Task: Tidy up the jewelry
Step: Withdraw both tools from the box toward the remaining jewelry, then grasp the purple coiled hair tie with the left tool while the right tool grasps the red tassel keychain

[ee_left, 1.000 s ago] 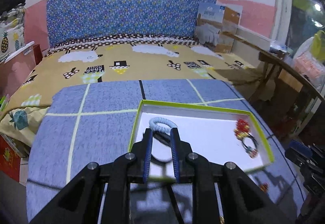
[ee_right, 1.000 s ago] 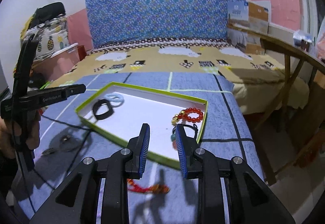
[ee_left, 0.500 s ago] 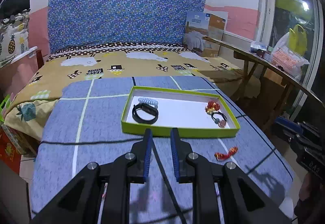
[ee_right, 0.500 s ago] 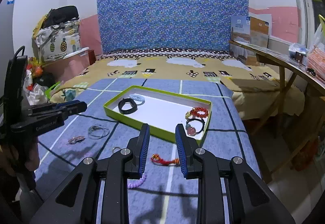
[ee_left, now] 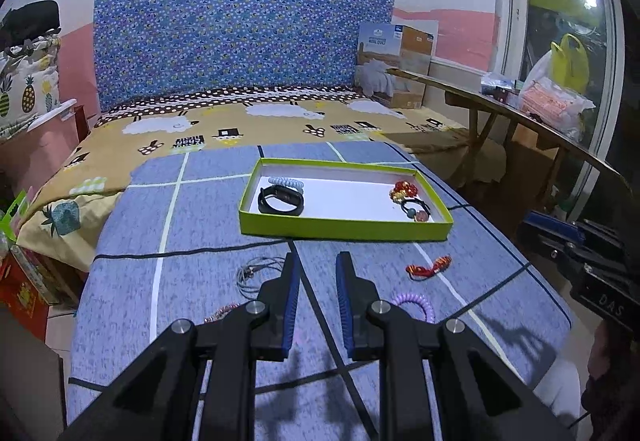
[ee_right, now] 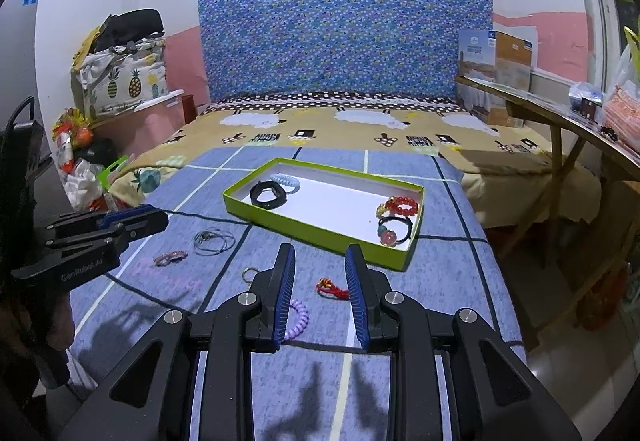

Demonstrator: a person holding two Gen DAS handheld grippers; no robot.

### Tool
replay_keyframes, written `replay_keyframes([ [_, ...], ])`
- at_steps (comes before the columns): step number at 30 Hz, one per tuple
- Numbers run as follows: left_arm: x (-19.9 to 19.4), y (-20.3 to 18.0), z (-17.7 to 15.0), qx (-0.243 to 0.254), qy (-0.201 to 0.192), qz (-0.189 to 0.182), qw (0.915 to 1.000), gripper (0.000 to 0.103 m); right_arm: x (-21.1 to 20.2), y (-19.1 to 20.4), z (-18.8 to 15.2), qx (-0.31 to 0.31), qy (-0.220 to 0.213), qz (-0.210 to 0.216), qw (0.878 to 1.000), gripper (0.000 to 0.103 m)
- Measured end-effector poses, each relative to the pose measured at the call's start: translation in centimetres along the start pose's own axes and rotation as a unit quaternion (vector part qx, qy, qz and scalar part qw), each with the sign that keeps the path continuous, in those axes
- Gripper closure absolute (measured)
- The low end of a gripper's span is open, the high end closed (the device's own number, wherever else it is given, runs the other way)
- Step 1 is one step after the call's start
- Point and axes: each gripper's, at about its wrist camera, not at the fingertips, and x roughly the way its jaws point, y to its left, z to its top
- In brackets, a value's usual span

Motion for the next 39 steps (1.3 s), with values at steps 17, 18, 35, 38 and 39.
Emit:
replay_keyframes([
  [17, 0.2, -1.6, -0.9, 0.026, 0.005, -0.005, 0.9996, 0.084, 0.7, -0.2, -0.6, -0.003, 0.011, 0.006, 1.000, 0.076],
  [18, 0.3, -1.7, -1.0, 0.026, 0.007, -0.006, 0.9996, 0.084, 0.7, -0.2, -0.7, -0.002, 0.012, 0.006, 1.000, 0.076],
  [35, 3.2, -3.8, -2.4, 0.038, 0.052, -0.040, 0.9971, 0.075, 2.4, -2.3, -1.8, 0.018, 0.035, 0.008, 0.999, 0.076],
  [38, 4.0, -4.2, -2.7, 0.039, 0.065, -0.046, 0.9961, 0.075, 2.9, -2.9, -2.1, 0.026, 0.041, 0.008, 0.999, 0.076],
  [39, 4.3, -4.4, -2.8, 0.039, 0.070, -0.049, 0.9955, 0.075, 3.0, -3.1, -2.2, 0.027, 0.043, 0.008, 0.999, 0.076],
])
